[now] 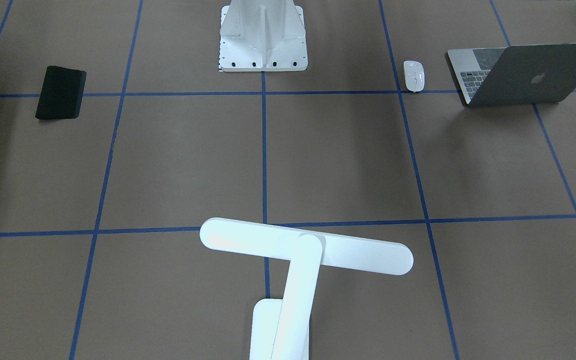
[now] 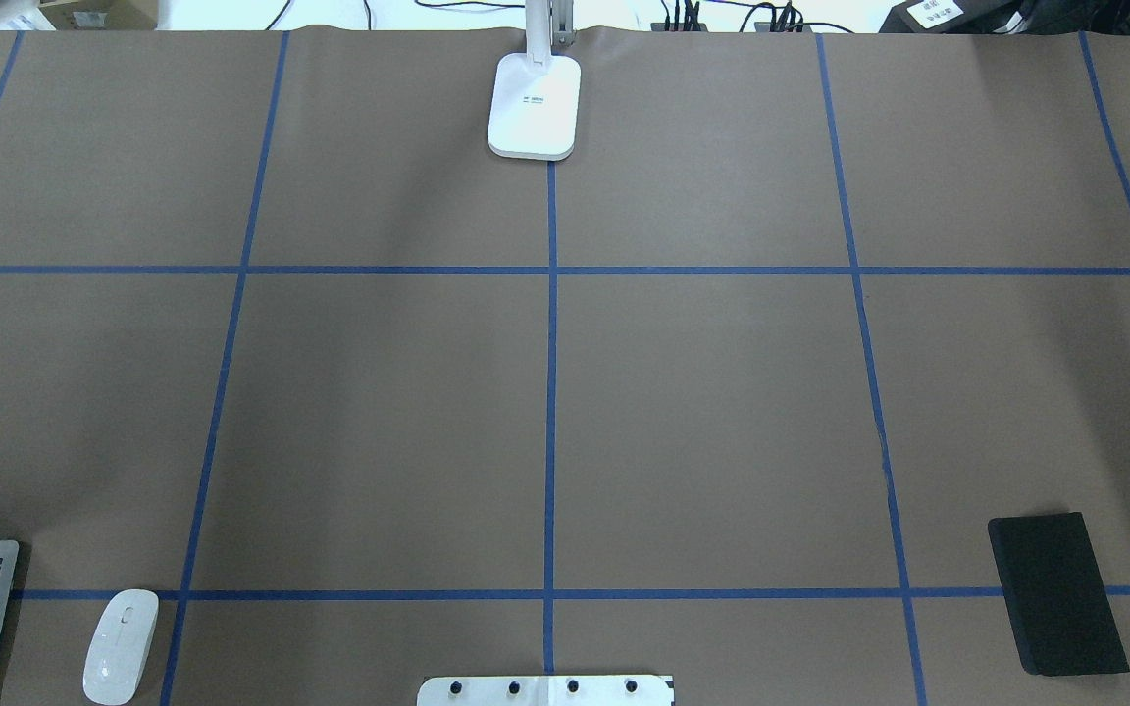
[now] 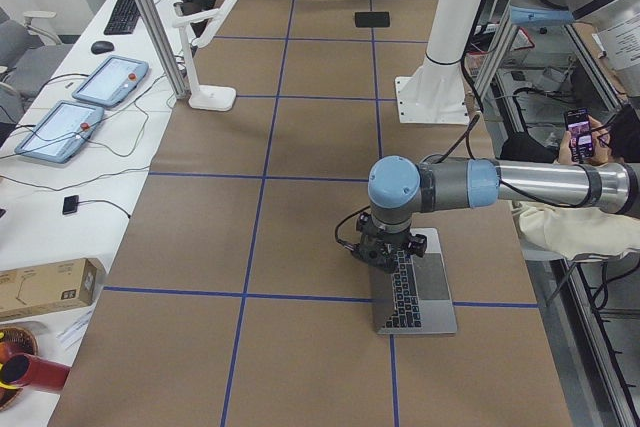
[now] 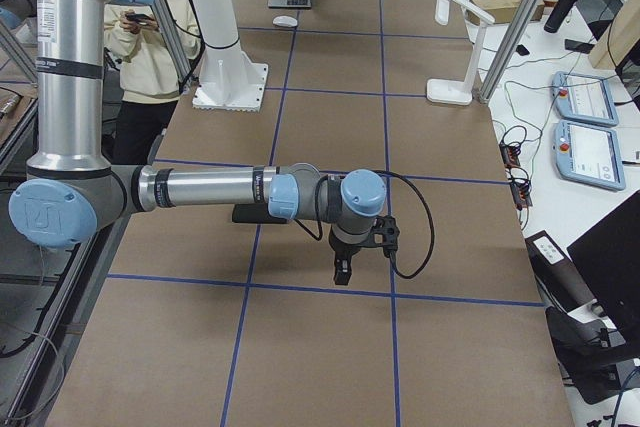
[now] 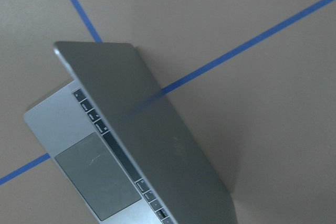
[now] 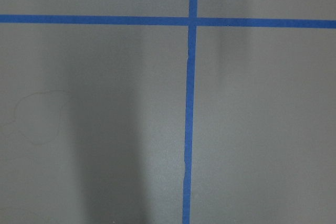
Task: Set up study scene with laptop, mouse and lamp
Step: 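Reach the left gripper toward the silver laptop near the robot, then grasp the open silver laptop by its screen edge with the left gripper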
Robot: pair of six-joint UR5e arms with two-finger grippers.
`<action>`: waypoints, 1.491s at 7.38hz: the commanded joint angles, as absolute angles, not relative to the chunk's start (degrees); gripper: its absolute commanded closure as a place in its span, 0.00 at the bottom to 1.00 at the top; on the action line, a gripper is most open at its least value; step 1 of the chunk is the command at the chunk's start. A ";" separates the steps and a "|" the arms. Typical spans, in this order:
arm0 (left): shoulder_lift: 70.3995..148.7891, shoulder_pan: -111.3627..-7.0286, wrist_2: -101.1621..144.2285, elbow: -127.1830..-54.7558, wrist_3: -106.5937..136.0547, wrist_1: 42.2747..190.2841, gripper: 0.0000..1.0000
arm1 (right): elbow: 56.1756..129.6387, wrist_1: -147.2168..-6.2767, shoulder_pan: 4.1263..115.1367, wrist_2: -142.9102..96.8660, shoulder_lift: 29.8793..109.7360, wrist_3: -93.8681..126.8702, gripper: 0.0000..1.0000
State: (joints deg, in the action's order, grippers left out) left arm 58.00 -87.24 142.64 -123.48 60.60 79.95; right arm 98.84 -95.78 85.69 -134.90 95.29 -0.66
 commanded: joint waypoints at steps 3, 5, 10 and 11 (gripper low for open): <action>57.83 -86.84 142.29 -118.57 62.67 83.49 0.00 | 98.70 -93.88 85.69 -135.00 95.97 -1.14 0.00; 57.92 -86.75 142.47 -115.86 62.67 86.02 0.00 | 98.52 -92.11 85.69 -135.00 96.68 -0.79 0.00; 60.63 -86.84 142.82 -107.31 71.25 98.53 0.77 | 99.67 -92.11 85.69 -135.09 96.77 -0.70 0.00; 61.51 -86.84 143.95 -107.05 72.50 98.18 1.00 | 99.58 -92.11 85.69 -135.26 96.77 -0.62 0.00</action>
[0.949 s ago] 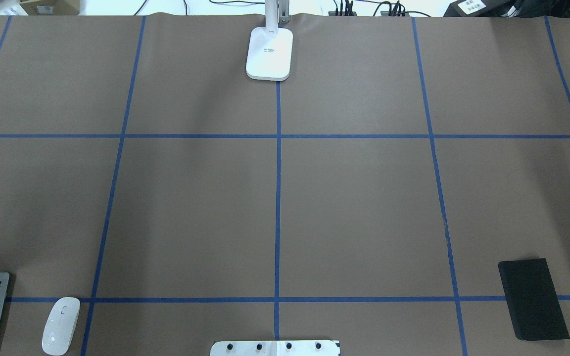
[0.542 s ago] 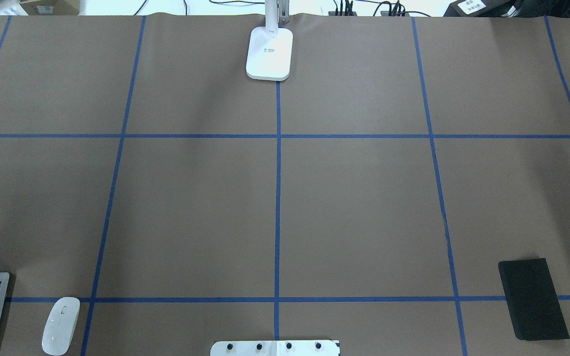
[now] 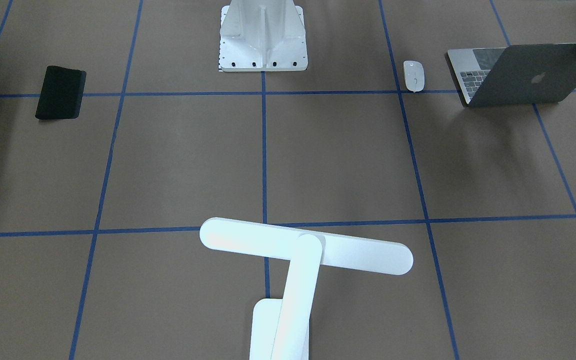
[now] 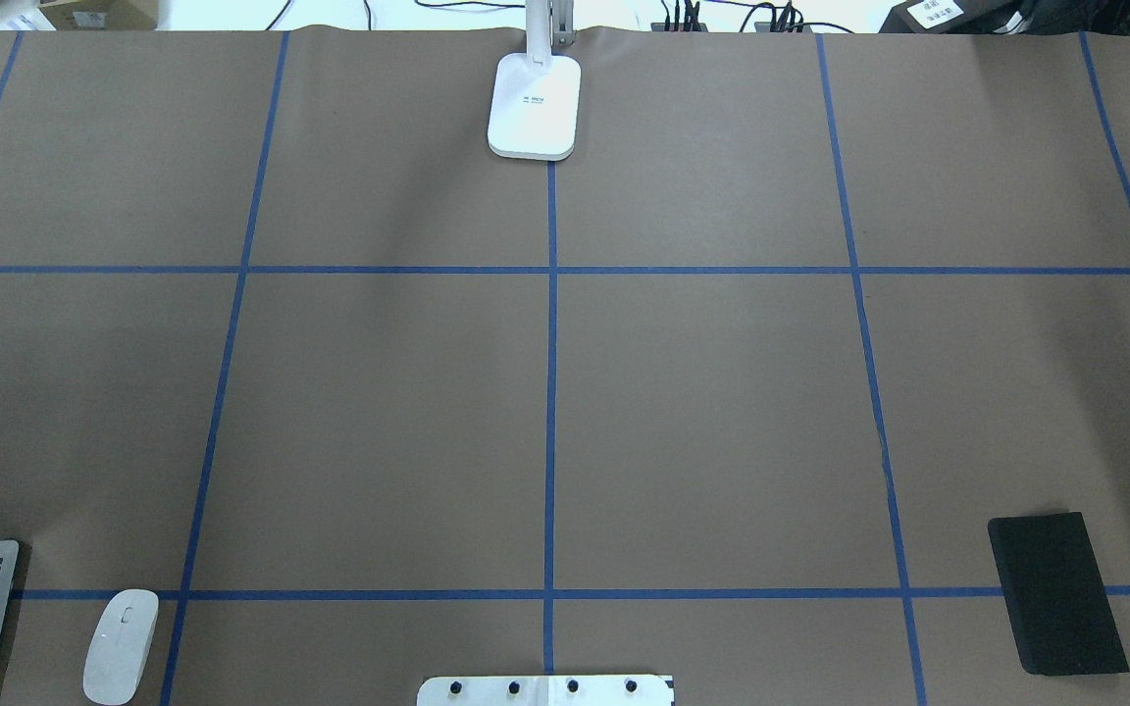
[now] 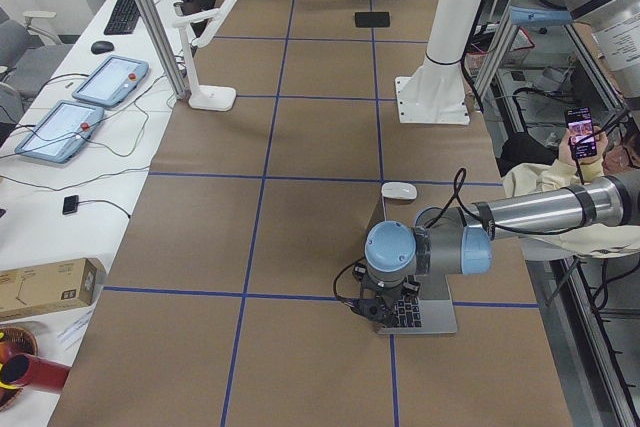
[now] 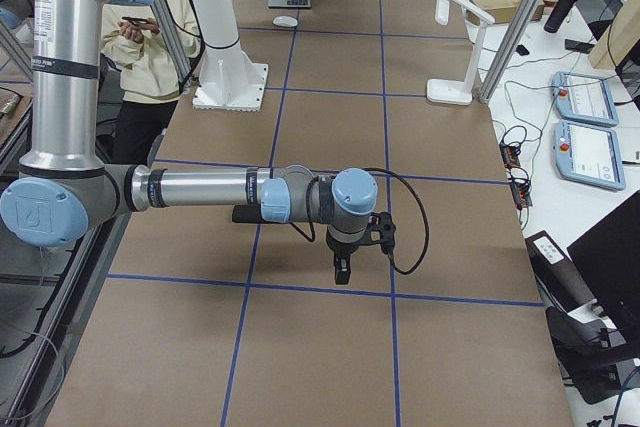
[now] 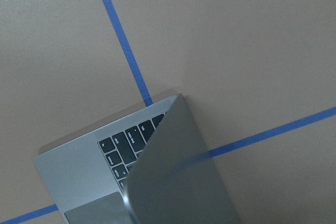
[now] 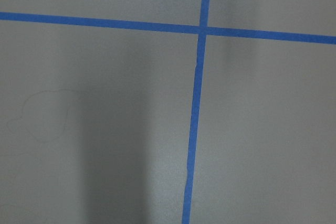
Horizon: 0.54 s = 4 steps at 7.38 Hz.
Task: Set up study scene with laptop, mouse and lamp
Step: 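Grasp the open silver laptop by its screen edge with the left gripper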
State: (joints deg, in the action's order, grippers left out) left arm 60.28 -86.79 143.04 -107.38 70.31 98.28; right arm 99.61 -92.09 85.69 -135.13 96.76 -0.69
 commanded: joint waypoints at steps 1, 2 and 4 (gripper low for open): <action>62.05 -86.84 146.40 -106.79 72.51 98.09 1.00 | 99.67 -92.11 85.69 -135.35 96.85 -0.70 0.00; 62.92 -86.84 146.69 -106.61 72.51 97.74 1.00 | 99.67 -92.11 85.69 -135.44 96.86 -0.70 0.00; 65.55 -86.84 148.61 -105.39 72.33 97.47 1.00 | 100.10 -92.11 85.78 -135.53 96.86 -0.70 0.00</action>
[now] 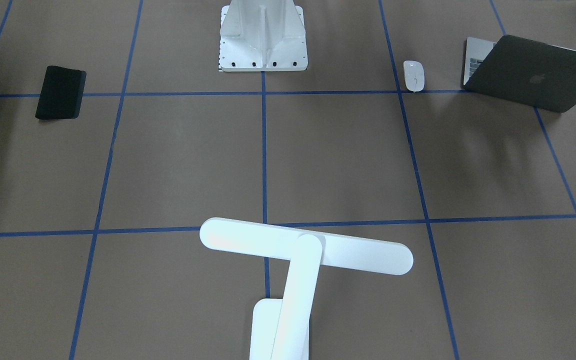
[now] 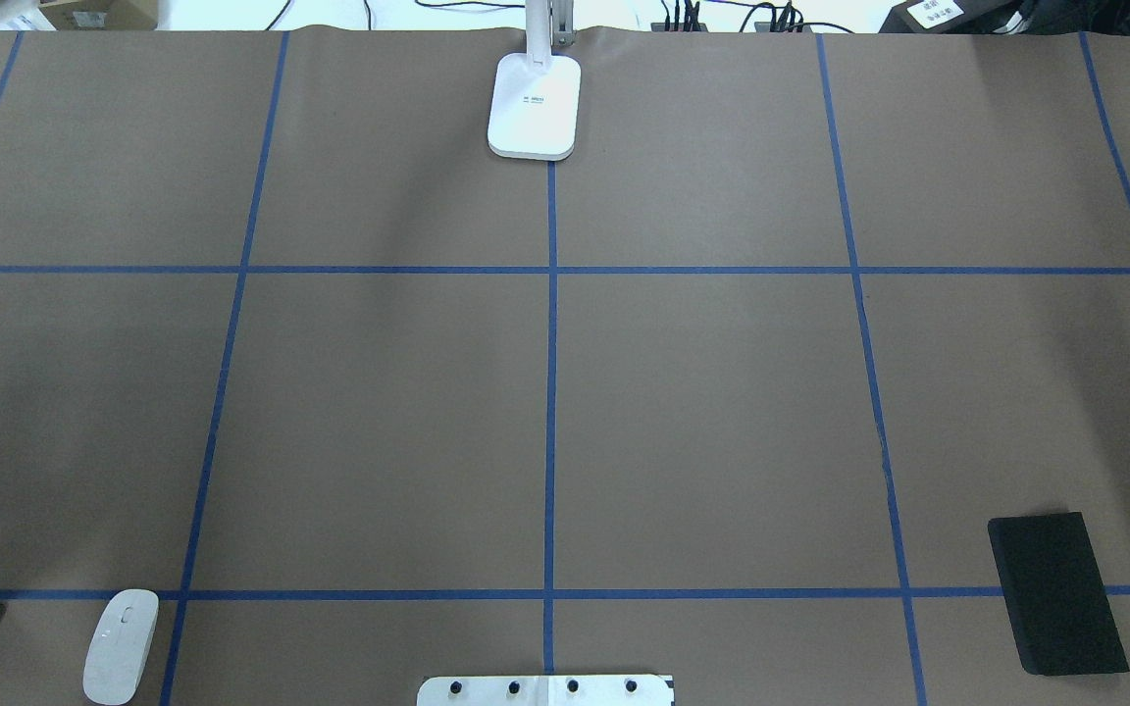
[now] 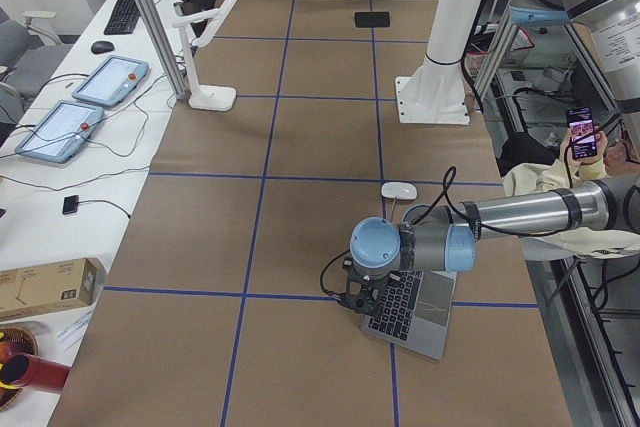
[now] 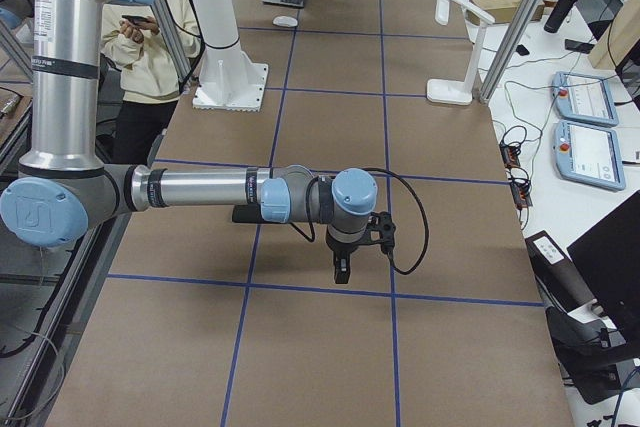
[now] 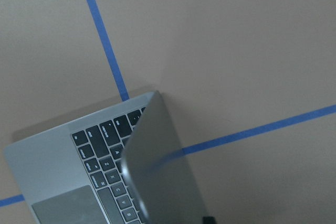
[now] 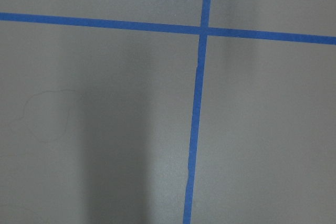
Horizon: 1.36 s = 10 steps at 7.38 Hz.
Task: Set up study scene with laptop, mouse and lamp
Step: 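Grasp the open silver laptop by its screen edge with the left gripper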
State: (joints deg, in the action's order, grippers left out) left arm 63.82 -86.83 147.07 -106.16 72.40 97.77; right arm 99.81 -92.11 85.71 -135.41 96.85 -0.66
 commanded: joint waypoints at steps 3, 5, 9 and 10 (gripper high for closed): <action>73.54 -86.92 152.49 -104.15 71.98 92.74 1.00 | 100.46 -92.54 86.04 -136.14 96.86 -0.70 0.00; 81.77 -87.27 152.49 -103.98 72.16 87.49 1.00 | 101.42 -92.90 86.74 -136.67 97.73 -0.62 0.00; 105.24 -86.75 154.50 -98.99 83.02 78.04 1.00 | 105.46 -96.68 87.54 -137.11 101.68 -0.62 0.00; 107.90 -85.88 155.64 -97.66 85.75 78.31 1.00 | 105.82 -96.68 87.54 -137.11 102.47 -0.62 0.00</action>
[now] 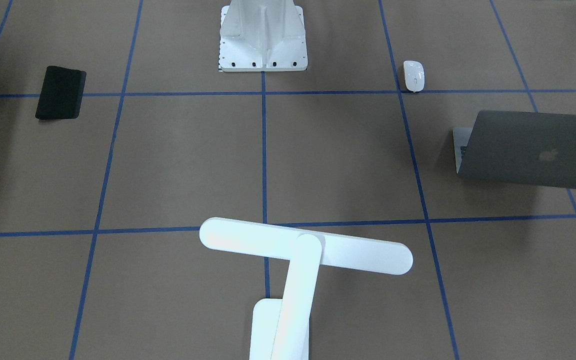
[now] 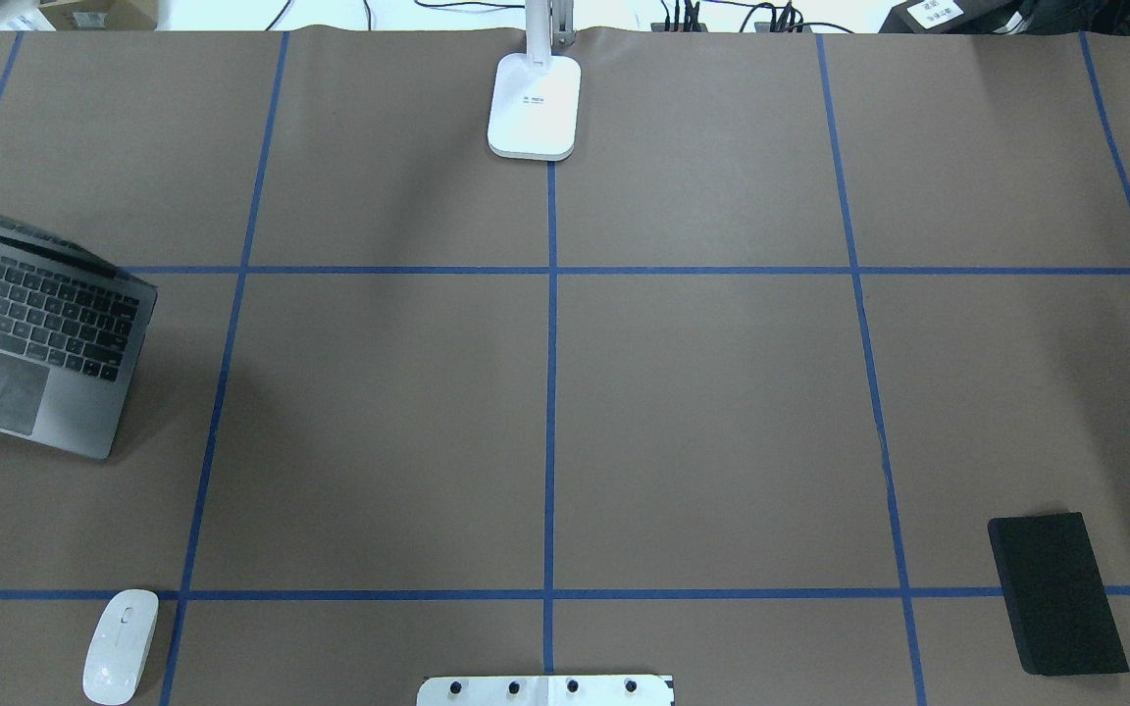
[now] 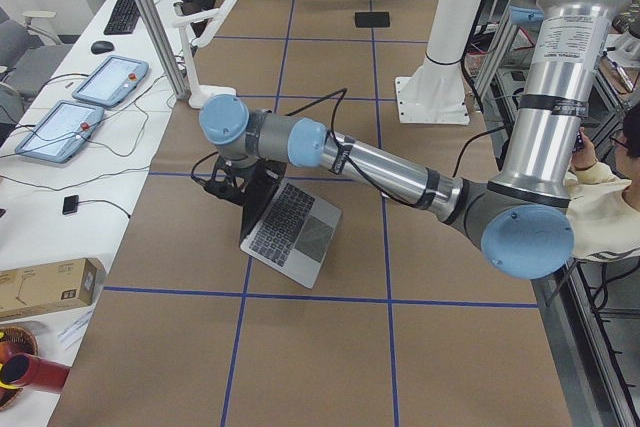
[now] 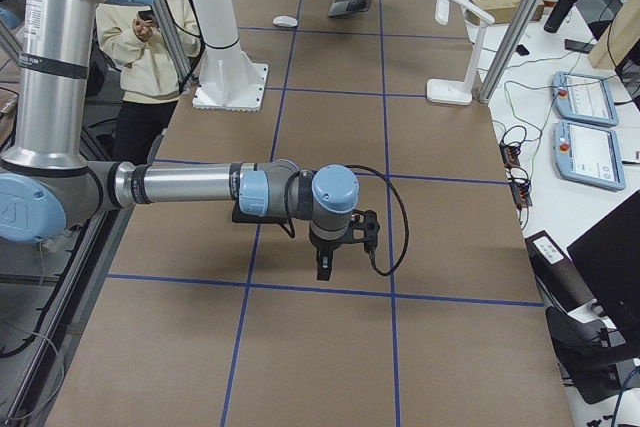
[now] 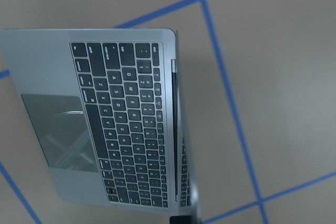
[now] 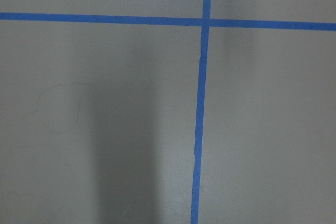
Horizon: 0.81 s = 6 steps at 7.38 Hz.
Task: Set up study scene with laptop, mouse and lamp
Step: 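Drag the laptop with the left gripper toward the white lamp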
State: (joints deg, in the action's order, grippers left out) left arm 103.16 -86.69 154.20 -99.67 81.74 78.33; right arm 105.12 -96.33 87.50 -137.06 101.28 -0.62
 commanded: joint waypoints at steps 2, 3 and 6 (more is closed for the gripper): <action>109.60 -81.50 160.21 -97.56 89.36 79.01 1.00 | 105.82 -96.68 87.54 -136.59 102.48 -0.62 0.00; 111.43 -80.17 161.88 -97.12 94.17 80.84 1.00 | 105.91 -96.68 87.54 -136.58 102.31 -0.62 0.00; 116.26 -74.72 162.42 -93.63 112.01 91.19 1.00 | 106.00 -96.59 87.54 -136.49 101.96 -0.62 0.00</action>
